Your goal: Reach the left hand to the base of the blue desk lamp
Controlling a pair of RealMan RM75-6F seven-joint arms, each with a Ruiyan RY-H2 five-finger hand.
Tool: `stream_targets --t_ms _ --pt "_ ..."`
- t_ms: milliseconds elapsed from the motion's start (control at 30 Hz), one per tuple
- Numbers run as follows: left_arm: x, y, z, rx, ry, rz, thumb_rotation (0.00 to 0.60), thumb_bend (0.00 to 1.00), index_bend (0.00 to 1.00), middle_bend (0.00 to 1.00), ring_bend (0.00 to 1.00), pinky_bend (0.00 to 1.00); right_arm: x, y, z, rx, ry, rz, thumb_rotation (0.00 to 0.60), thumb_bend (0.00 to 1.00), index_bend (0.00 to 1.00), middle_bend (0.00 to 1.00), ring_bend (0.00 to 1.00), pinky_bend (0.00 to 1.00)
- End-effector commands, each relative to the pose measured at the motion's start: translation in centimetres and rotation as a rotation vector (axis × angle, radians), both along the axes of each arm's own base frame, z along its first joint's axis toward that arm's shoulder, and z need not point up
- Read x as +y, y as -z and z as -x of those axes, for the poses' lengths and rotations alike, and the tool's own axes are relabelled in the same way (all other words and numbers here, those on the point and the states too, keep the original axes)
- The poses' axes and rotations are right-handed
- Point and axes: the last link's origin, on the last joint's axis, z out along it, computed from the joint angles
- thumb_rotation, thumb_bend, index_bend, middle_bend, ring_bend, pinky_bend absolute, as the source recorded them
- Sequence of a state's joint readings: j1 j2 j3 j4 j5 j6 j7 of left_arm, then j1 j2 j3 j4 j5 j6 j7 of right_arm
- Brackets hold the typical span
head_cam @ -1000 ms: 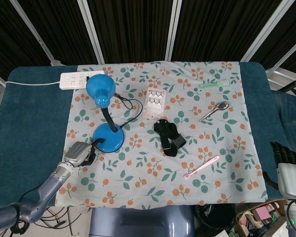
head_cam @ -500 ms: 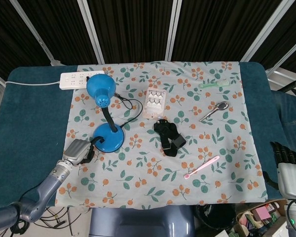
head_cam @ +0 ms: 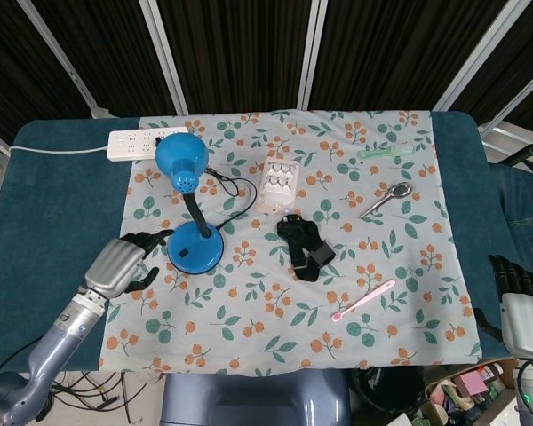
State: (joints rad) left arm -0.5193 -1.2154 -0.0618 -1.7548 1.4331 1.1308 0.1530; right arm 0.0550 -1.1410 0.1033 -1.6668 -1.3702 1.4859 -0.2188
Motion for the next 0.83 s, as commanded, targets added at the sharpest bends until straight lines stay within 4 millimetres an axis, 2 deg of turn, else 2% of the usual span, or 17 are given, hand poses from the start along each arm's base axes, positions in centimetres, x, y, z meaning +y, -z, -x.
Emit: stream_targets --t_ms 33,167,400,533,700,833 --pt "-2.1 -4.6 0.2 0.07 -0.029 -0.108 0.6 0.38 0.1 0.18 0.13 0.26 0.1 0.0 0.0 0.001 -0.001 0.001 0.6 0.2 0.0 0.06 0.09 0.13" --pt "-3.6 -7.6 2.3 0.118 -0.084 -0.274 0.6 0.37 0.09 0.14 0.08 0.2 0.1 0.0 0.0 0.0 -0.001 0.003 0.6 0.2 0.0 0.06 0.09 0.13" --pt "-6.4 -10.2 7.5 0.079 -0.215 -0.403 0.6 0.33 0.09 0.09 0.02 0.11 0.1 0.0 -0.1 0.004 -0.001 0.003 0.6 0.2 0.0 0.06 0.09 0.13" --pt "-7.7 -10.8 9.7 0.056 -0.255 -0.424 0.6 0.33 0.09 0.07 0.0 0.06 0.1 0.0 -0.1 0.004 -0.002 0.006 0.6 0.2 0.0 0.06 0.09 0.13" --pt "-8.6 -11.1 11.9 0.048 -0.269 -0.442 0.6 0.33 0.09 0.07 0.0 0.05 0.1 -0.1 -0.1 0.0 -0.002 0.012 0.6 0.2 0.0 0.06 0.09 0.13" --pt "-8.3 -11.1 12.5 -0.005 -0.292 -0.41 0.6 0.33 0.09 0.07 0.0 0.05 0.1 -0.1 -0.1 0.001 -0.003 0.01 0.6 0.2 0.0 0.06 0.09 0.13"
